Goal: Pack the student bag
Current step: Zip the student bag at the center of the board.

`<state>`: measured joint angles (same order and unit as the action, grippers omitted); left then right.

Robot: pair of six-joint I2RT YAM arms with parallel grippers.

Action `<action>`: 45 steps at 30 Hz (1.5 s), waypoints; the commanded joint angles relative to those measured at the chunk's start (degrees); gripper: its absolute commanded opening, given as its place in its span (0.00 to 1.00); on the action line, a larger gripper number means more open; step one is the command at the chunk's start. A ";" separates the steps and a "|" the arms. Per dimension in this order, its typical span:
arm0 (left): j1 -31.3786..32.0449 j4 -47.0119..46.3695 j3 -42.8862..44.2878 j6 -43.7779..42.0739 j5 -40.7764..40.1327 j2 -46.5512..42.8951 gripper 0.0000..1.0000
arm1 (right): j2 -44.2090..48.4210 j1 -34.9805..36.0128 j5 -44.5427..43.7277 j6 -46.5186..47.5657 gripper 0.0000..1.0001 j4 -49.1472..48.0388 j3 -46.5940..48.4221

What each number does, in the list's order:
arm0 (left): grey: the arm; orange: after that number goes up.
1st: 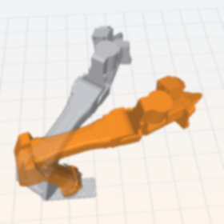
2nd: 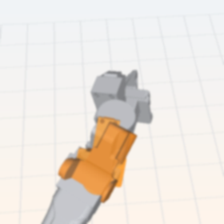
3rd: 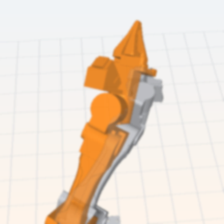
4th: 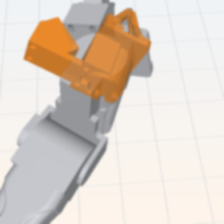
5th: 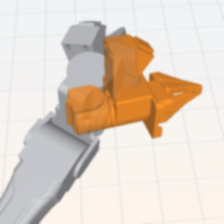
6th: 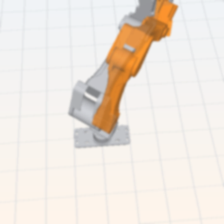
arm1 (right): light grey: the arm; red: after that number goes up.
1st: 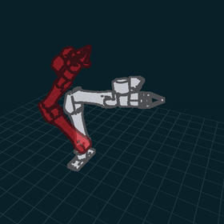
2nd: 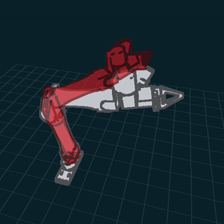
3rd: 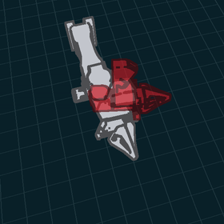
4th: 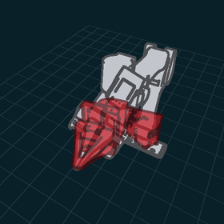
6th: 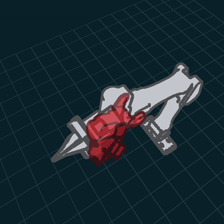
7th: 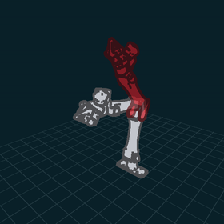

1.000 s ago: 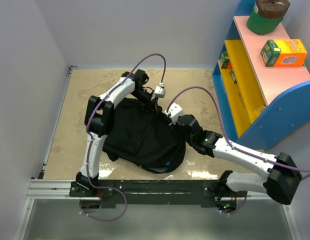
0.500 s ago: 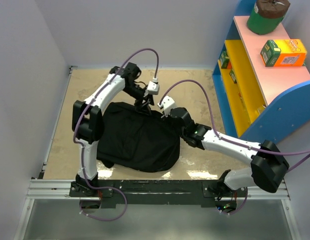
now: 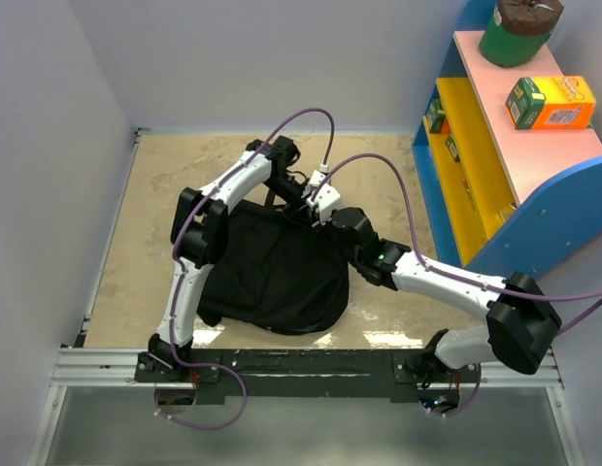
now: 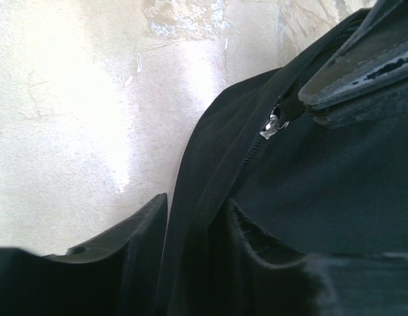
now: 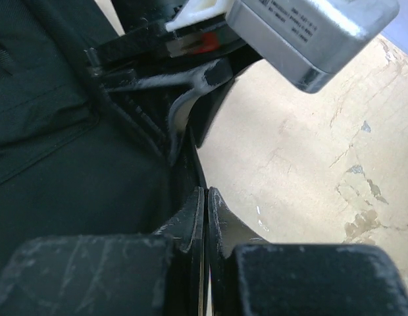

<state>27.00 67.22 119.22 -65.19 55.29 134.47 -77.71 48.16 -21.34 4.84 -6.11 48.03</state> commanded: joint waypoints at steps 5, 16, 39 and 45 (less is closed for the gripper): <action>-2.13 -2.27 2.77 1.99 -1.76 -1.67 0.18 | -0.07 -2.80 -2.56 -1.15 0.00 -5.84 -0.05; -9.33 0.71 1.11 3.58 -6.24 -3.16 0.19 | -11.06 -5.88 -7.57 -0.97 0.00 -7.51 5.94; -18.30 7.48 -15.76 -1.17 -8.88 -15.46 0.25 | -0.24 -7.91 -5.29 -6.42 0.00 -3.20 -1.01; -14.01 6.01 -15.95 5.04 -1.42 -23.99 0.63 | -7.44 -7.91 -2.04 -7.04 0.00 -6.28 5.57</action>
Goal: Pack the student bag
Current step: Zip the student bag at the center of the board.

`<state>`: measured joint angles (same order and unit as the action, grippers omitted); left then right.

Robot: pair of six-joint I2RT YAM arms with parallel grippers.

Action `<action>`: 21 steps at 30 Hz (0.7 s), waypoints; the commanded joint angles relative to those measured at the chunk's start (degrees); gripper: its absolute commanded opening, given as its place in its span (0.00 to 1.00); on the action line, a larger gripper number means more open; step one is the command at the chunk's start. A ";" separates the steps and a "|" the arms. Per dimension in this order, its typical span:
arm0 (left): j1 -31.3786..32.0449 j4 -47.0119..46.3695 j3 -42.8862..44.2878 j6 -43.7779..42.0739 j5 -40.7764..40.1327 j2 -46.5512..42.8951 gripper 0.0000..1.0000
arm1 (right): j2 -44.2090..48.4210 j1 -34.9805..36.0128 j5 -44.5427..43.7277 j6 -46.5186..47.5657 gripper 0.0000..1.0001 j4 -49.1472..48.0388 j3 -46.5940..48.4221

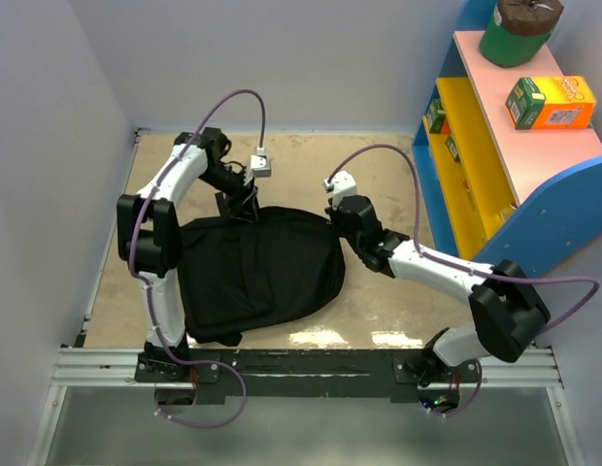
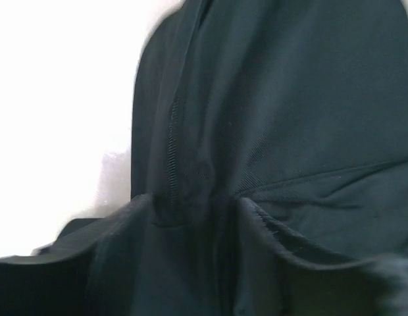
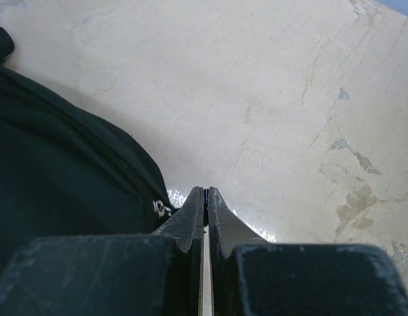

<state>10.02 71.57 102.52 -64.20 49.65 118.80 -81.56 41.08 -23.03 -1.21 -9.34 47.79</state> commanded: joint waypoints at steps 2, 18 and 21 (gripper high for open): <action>6.48 -3.44 1.01 6.71 5.63 -8.85 0.77 | -4.83 -0.83 0.35 -1.16 0.00 -3.31 8.19; 14.24 -8.99 23.44 4.89 7.31 14.97 0.81 | -3.08 -0.74 1.41 -3.18 0.00 -3.58 7.76; 13.97 -9.08 19.83 3.56 8.87 13.04 0.79 | -1.77 -0.83 0.88 -4.06 0.00 -3.75 6.18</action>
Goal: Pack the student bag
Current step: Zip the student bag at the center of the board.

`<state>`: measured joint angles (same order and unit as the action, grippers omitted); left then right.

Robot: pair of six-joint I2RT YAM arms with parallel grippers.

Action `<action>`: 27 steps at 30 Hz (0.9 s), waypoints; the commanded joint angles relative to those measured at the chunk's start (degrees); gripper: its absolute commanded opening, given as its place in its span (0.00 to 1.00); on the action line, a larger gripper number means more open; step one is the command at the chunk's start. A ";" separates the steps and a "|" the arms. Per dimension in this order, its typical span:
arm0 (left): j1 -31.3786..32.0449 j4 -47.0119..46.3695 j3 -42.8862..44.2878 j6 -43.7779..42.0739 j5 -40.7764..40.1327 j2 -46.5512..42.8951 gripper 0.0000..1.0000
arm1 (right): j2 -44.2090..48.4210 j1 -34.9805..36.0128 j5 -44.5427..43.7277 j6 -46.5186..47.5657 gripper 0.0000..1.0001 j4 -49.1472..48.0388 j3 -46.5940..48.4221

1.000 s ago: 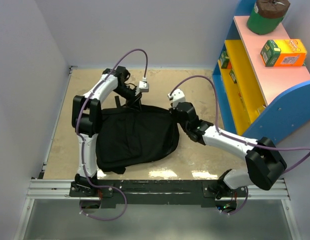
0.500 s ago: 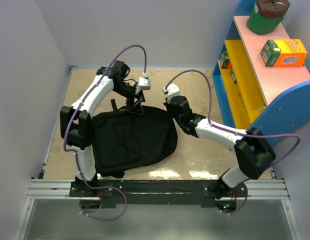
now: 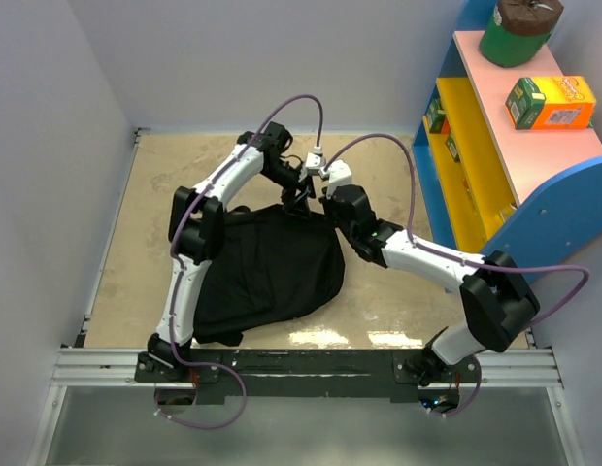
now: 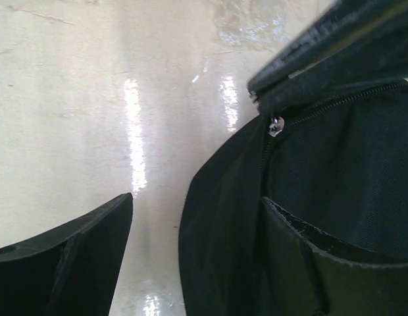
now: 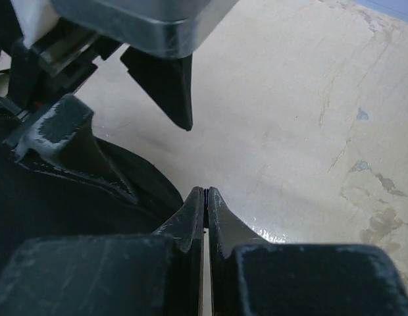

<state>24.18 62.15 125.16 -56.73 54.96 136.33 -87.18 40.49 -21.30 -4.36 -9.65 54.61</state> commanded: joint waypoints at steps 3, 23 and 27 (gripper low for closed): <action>-3.26 -2.80 -5.89 -0.15 10.83 -7.64 0.81 | 6.13 -0.24 -0.67 -3.02 0.00 -4.50 -3.27; -0.89 -12.77 -10.21 6.03 7.62 -7.93 0.81 | 7.72 -0.24 0.20 -6.54 0.00 -5.64 -5.65; -0.46 -6.35 -7.57 1.37 5.95 -5.12 0.76 | 7.55 -0.24 -0.06 -6.36 0.00 -5.56 -5.22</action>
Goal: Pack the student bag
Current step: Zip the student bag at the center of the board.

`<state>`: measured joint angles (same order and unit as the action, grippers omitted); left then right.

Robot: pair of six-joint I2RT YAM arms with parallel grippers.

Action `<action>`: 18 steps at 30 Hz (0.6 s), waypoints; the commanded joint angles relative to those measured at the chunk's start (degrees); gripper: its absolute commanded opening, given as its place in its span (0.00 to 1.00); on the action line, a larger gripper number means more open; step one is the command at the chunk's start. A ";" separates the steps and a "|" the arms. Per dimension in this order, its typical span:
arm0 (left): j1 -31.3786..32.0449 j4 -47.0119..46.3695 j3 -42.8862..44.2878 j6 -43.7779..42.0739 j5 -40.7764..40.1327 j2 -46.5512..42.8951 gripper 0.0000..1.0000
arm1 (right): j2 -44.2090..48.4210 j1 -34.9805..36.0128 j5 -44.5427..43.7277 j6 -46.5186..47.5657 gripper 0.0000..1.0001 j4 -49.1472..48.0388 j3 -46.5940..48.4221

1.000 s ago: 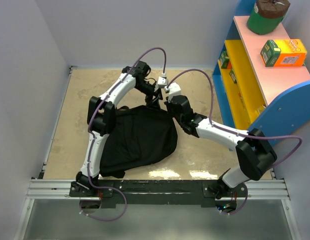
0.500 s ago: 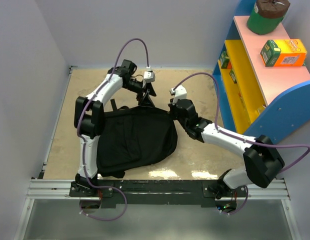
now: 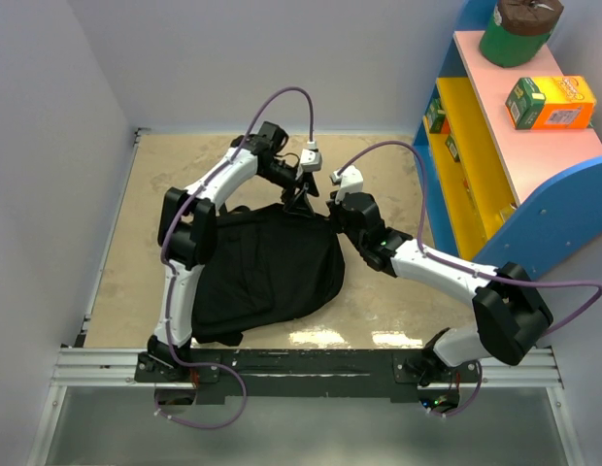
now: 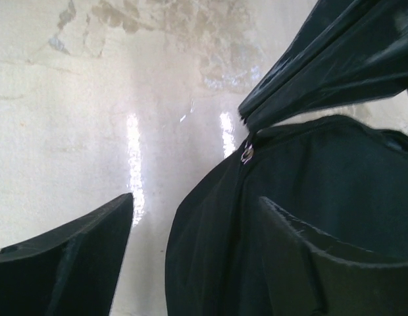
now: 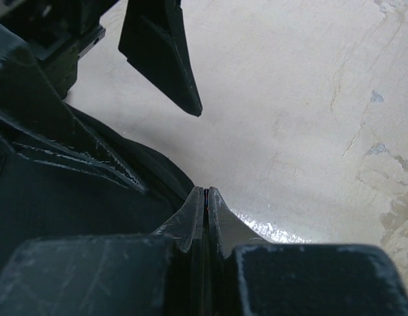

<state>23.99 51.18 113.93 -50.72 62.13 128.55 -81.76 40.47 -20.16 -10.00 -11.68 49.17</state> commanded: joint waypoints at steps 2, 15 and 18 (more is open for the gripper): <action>-0.35 4.29 4.11 -4.31 -3.49 3.02 0.72 | 2.04 -0.13 -1.19 -0.64 0.00 -3.61 0.40; -0.34 1.56 7.79 0.18 -7.46 3.99 0.15 | 2.04 -0.13 -3.12 0.33 0.00 -3.43 -0.82; -1.57 -0.02 7.80 2.20 -9.12 3.37 0.08 | 2.56 -0.13 -3.57 0.51 0.00 -3.00 -1.88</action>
<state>24.36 55.86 118.50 -50.15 56.01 132.31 -81.76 40.47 -20.60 -9.89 -12.01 48.60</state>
